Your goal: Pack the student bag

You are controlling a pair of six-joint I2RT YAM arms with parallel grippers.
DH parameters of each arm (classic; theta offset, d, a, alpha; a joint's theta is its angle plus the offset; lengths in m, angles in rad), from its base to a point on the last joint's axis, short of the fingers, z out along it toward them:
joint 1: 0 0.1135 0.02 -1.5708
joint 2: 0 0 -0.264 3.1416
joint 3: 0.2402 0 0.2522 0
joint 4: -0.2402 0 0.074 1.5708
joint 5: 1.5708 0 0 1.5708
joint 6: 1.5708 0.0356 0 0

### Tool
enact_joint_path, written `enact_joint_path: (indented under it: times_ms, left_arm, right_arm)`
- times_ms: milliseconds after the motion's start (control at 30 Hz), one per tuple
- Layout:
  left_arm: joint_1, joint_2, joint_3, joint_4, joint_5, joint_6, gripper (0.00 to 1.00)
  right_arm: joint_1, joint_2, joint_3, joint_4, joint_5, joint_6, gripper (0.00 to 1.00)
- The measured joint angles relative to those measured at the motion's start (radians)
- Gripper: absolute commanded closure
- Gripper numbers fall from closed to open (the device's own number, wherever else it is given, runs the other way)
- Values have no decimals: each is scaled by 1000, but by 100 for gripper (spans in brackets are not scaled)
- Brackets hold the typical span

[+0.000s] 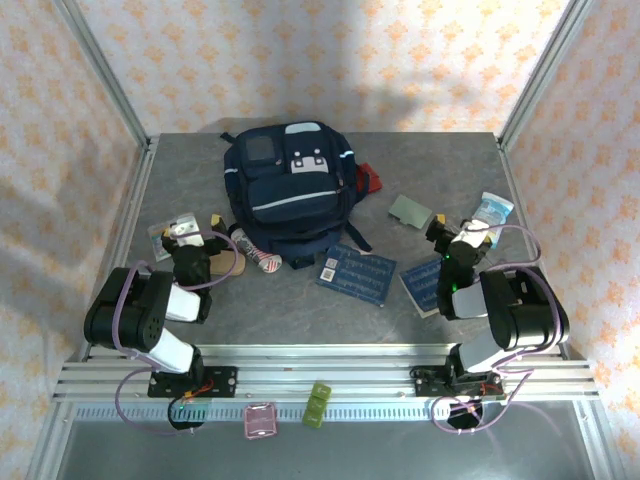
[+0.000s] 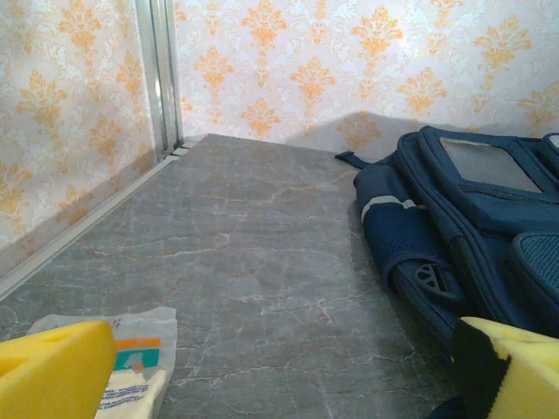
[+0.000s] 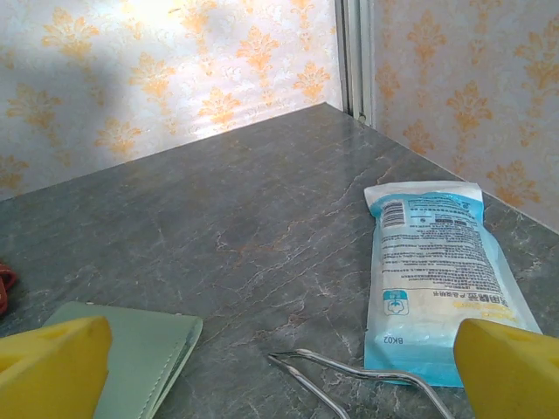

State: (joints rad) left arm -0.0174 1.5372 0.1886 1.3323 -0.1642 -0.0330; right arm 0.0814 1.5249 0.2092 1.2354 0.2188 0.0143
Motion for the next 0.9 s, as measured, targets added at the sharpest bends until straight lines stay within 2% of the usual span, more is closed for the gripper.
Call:
enact_joint_path:
  times_ms: [900]
  left_arm:
    - [0, 0, 7, -1, 30, 5, 0]
  right_arm:
    - [0, 0, 0, 0, -11, -2, 0]
